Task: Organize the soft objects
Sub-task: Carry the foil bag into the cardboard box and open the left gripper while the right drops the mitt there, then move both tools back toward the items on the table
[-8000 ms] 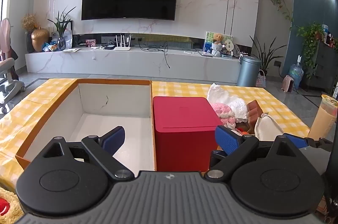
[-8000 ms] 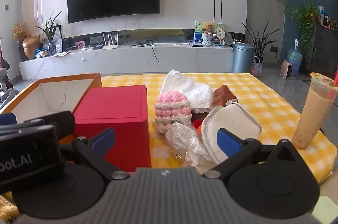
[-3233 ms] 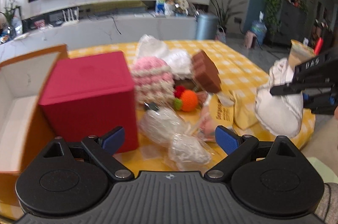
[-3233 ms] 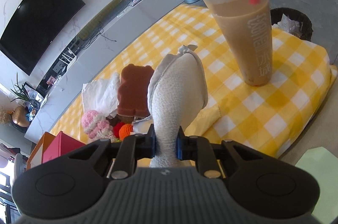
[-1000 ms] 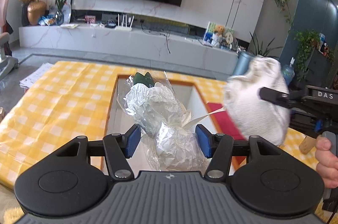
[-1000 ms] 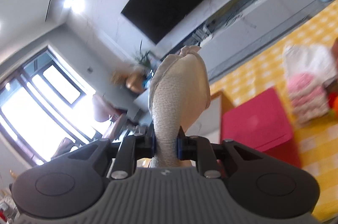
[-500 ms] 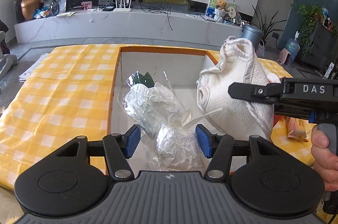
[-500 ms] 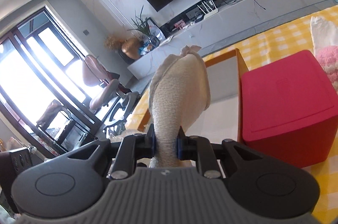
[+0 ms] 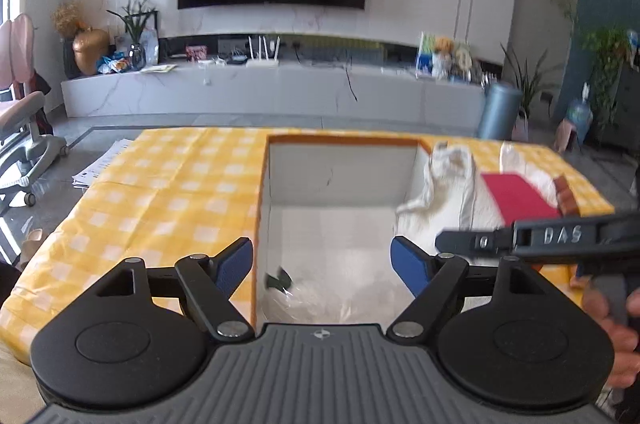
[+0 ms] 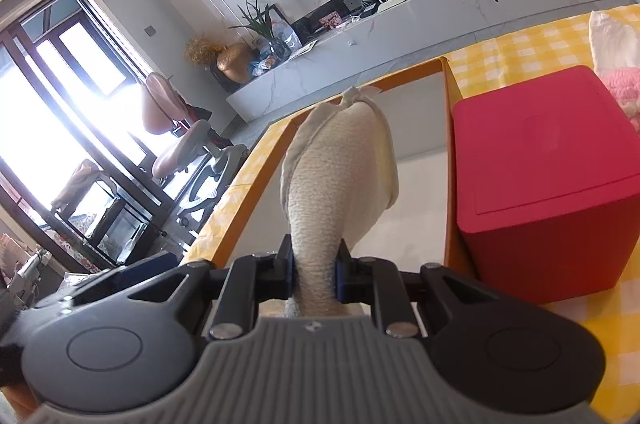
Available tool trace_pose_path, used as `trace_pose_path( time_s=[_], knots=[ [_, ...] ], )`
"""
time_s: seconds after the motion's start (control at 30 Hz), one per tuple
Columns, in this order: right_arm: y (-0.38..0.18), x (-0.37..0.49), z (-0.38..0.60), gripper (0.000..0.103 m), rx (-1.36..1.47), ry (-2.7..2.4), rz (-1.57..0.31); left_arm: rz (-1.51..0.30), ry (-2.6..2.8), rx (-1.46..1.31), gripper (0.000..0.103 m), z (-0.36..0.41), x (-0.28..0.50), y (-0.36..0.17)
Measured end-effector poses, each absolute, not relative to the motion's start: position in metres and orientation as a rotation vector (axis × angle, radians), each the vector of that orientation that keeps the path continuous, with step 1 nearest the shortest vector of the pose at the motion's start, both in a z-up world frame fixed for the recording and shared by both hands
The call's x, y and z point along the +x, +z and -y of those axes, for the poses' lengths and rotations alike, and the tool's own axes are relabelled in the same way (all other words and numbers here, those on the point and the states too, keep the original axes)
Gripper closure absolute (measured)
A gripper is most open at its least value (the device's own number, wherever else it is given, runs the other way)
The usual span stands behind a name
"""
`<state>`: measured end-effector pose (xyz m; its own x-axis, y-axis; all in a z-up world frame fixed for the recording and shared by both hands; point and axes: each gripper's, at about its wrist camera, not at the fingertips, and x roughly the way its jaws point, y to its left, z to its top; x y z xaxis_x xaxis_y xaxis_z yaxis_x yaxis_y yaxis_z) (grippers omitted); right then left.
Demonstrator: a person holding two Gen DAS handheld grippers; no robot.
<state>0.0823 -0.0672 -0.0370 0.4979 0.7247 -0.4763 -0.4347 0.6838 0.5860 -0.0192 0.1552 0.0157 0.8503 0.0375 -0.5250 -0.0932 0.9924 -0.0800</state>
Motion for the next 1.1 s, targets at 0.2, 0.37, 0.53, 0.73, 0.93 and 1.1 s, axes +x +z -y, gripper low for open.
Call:
trace_pose_path(
  time_s=[0.2,0.37,0.53,0.73,0.93,1.1],
  knots=[
    [-0.038,0.081,0.061,0.086,0.412,0.752,-0.788,-0.494,0.165,-0.203,0.009,-0.177,-0.019,0.020],
    [-0.044,0.082,0.053,0.085,0.403,0.766,-0.818,-0.509,0.176,-0.239,0.009,-0.184,-0.016,0.015],
    [-0.050,0.085,0.052,0.080,0.448,0.803,-0.835,-0.513,0.169,-0.236,0.009,-0.185,-0.015,0.013],
    [-0.039,0.076,0.044,0.034,0.393,0.846,-0.815,-0.511,0.180,-0.201,0.009,-0.182,-0.018,0.011],
    [-0.023,0.053,0.034,0.014,0.136,0.763,-0.652,-0.507,0.189,-0.219,0.009,-0.184,-0.018,0.011],
    [-0.019,0.060,0.047,0.014,0.169,0.735,-0.647,-0.501,0.202,-0.223,0.009,-0.183,-0.018,0.011]
  ],
)
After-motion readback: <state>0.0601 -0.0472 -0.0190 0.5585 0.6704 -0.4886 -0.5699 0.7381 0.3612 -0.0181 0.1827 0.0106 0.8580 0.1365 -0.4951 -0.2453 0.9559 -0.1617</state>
